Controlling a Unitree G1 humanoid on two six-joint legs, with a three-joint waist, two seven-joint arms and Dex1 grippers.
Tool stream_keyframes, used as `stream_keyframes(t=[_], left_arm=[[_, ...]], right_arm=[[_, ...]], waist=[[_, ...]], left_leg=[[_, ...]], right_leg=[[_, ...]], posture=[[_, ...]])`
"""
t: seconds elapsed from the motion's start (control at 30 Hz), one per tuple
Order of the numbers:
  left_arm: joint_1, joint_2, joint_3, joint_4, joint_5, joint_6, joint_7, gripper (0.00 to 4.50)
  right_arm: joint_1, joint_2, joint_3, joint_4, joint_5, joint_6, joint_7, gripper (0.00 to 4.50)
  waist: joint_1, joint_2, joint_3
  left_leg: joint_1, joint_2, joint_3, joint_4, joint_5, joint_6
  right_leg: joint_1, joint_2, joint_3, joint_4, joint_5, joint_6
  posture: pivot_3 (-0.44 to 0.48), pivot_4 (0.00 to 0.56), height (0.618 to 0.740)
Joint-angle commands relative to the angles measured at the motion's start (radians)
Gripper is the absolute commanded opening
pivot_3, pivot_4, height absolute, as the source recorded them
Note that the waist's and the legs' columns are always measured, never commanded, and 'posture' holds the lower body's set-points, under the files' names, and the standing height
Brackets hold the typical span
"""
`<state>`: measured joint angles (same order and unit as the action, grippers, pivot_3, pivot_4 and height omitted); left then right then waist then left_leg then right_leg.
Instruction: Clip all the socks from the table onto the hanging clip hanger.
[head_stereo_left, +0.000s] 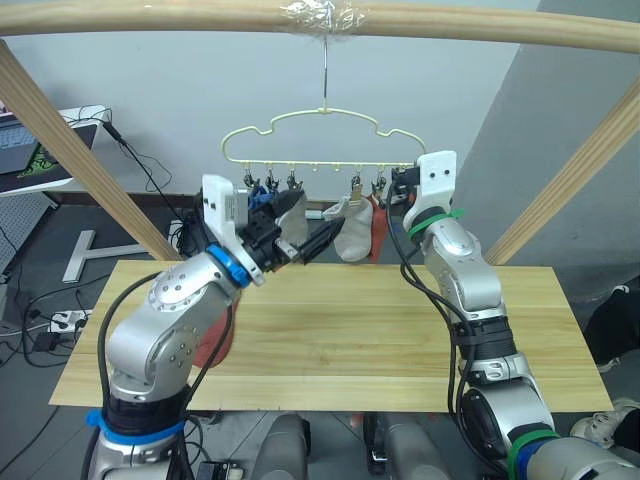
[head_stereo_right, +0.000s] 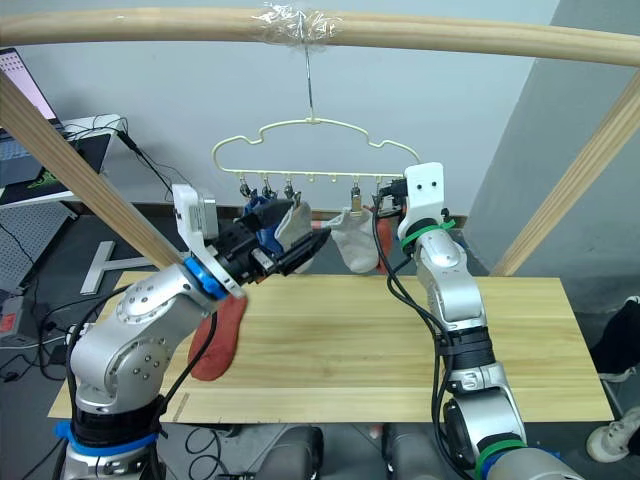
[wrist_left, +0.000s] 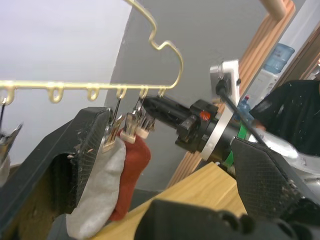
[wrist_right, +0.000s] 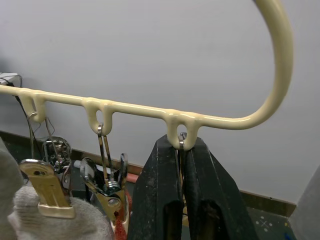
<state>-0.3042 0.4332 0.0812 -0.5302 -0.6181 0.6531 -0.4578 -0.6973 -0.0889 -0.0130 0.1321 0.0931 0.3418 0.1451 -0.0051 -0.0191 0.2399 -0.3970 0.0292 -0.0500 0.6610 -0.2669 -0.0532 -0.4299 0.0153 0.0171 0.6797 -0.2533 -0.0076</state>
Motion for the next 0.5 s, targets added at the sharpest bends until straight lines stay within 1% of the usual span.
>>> stream_keyframes(t=[0.03,0.17,0.2,0.27,0.3,0.4,0.5], left_arm=[[0.106,0.013,0.020,0.050,0.074,-0.066,0.005,4.50],[0.182,0.014,0.033,0.143,0.141,-0.126,0.015,4.50],[0.208,0.019,0.054,0.218,0.176,-0.149,0.036,4.50],[0.236,0.023,0.080,0.309,0.220,-0.182,0.057,4.50],[0.244,0.038,0.085,0.372,0.270,-0.220,0.079,4.50],[0.233,0.060,0.101,0.520,0.357,-0.312,0.118,4.50],[0.197,0.069,0.103,0.636,0.405,-0.393,0.125,4.50]], right_arm=[[-0.014,-0.039,-0.010,-0.053,0.041,0.044,0.070,0.02],[-0.005,-0.061,-0.020,-0.073,0.061,0.089,0.089,0.02],[-0.001,-0.072,-0.026,-0.081,0.066,0.103,0.091,0.02],[0.003,-0.083,-0.032,-0.092,0.071,0.122,0.093,0.02],[0.007,-0.089,-0.032,-0.099,0.072,0.134,0.097,0.02],[0.016,-0.093,-0.032,-0.116,0.078,0.157,0.097,0.02],[0.015,-0.093,-0.032,-0.121,0.080,0.168,0.096,0.02]], waist=[[0.001,0.000,0.000],[0.004,0.000,0.000],[0.004,0.000,0.000],[0.003,0.000,0.000],[0.003,0.000,0.000],[0.004,0.000,0.000],[0.009,0.000,0.000]], left_leg=[[0.000,0.000,0.000,0.000,0.000,0.000],[0.000,0.000,-0.001,0.000,0.000,0.000],[0.000,0.000,-0.001,0.000,0.000,0.000],[0.001,0.000,0.000,0.000,0.000,0.000],[0.001,0.000,0.000,0.000,0.000,0.000],[0.001,0.000,-0.001,0.000,0.000,0.000],[0.000,0.000,-0.002,0.000,0.000,0.000]], right_leg=[[0.000,0.000,0.000,0.000,0.000,0.000],[0.000,0.000,-0.001,0.001,0.000,0.000],[0.000,0.000,-0.001,0.001,0.000,0.000],[0.001,0.000,-0.001,0.000,0.000,0.000],[0.001,0.000,0.000,0.000,-0.001,0.001],[0.000,0.000,-0.001,0.000,-0.001,0.002],[0.000,0.000,-0.002,0.000,-0.001,0.002]], posture=[[0.090,0.214,0.740],[0.090,0.214,0.740],[0.080,0.217,0.740],[0.080,0.217,0.740],[0.080,0.217,0.740],[0.080,0.217,0.740],[0.072,0.218,0.740]])
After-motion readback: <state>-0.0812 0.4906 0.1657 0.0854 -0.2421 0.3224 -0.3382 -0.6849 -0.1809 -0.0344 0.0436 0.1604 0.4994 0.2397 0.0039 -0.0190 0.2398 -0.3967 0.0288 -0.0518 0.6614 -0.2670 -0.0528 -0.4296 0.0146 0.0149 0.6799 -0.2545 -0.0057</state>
